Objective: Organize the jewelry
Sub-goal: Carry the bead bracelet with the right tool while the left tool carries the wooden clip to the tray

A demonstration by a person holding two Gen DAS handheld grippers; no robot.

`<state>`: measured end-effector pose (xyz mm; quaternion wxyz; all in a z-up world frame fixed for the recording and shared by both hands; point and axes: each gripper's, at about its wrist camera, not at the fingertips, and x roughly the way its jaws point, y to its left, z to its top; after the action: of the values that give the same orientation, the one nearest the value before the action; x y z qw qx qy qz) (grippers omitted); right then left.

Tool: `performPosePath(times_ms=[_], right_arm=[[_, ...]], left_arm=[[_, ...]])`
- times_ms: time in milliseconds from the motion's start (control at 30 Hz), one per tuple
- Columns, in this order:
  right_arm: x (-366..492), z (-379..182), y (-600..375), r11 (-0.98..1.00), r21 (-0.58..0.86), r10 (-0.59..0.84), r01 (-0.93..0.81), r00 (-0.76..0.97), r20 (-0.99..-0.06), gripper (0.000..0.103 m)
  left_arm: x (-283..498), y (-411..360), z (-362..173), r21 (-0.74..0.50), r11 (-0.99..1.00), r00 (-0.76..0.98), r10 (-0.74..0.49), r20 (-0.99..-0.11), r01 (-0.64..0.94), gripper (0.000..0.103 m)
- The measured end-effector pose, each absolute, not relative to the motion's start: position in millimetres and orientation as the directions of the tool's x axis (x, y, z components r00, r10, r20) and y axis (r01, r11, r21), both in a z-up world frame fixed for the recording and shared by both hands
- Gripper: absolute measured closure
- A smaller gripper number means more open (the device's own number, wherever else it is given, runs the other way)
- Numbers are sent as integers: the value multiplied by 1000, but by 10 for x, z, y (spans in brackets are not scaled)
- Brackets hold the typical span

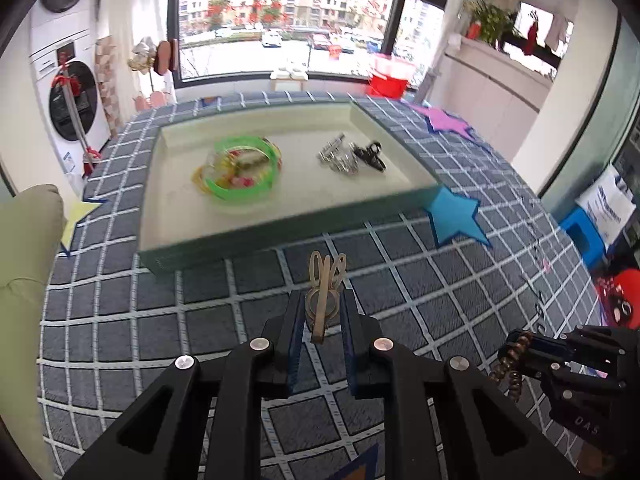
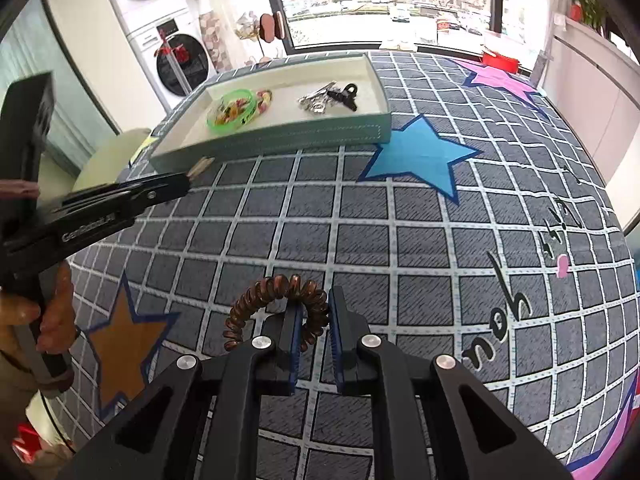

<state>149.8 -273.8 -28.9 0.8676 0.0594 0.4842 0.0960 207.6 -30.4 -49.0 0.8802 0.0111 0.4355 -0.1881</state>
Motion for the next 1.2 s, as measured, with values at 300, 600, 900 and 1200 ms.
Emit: performPosePath(times_ms=[300, 600, 900, 1200], right_arm=[[1663, -126, -2888, 969, 239, 236, -66, 538, -809, 89], [1880, 17, -2927, 963, 263, 249, -56, 554, -794, 89], [2383, 157, -2888, 956, 290, 268, -54, 567, -779, 89], [2902, 118, -2838, 957, 289, 261, -37, 553, -791, 89]], left_arm=[[2092, -203, -314, -136, 939, 608, -311, -730, 316, 71], [2188, -115, -227, -151, 942, 633, -314, -708, 299, 71], [2505, -5, -185, -135, 957, 657, -276, -702, 257, 71], [2834, 47, -171, -110, 968, 673, -236, -701, 225, 71]])
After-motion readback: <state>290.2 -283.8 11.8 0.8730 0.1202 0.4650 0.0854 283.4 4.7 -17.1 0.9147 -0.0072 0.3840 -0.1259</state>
